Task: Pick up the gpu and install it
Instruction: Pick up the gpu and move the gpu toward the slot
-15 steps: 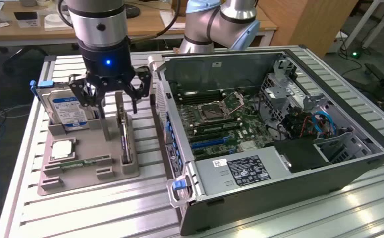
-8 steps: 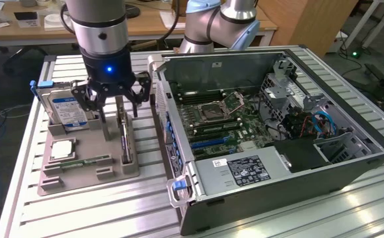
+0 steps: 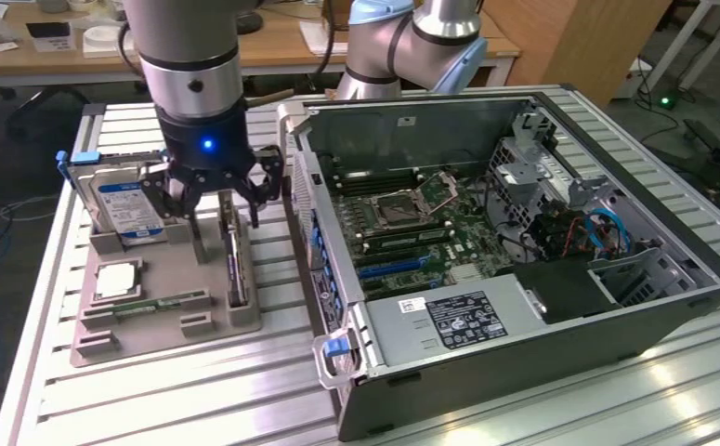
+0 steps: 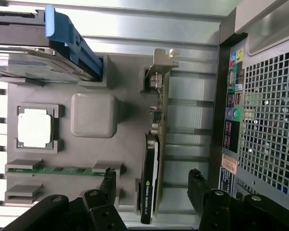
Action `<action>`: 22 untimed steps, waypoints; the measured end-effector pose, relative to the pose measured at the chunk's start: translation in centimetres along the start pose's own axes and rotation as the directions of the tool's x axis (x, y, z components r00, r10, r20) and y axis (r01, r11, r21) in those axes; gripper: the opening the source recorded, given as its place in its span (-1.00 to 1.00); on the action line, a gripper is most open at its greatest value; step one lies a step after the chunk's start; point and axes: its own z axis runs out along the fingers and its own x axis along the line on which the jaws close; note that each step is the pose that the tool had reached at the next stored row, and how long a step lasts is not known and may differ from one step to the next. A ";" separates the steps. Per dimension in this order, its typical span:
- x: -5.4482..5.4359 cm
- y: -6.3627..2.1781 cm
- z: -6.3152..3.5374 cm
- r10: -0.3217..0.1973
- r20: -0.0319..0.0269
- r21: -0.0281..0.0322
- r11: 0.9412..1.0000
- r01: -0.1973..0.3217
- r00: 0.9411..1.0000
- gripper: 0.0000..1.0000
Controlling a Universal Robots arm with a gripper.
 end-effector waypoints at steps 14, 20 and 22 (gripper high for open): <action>0.0 0.11 2.14 0.002 0.000 -0.002 1.000 -0.002 1.000 0.41; 0.0 0.09 3.23 0.002 0.000 -0.002 1.000 -0.002 1.000 0.41; 0.0 0.08 3.59 0.002 0.000 -0.002 1.000 -0.002 1.000 0.41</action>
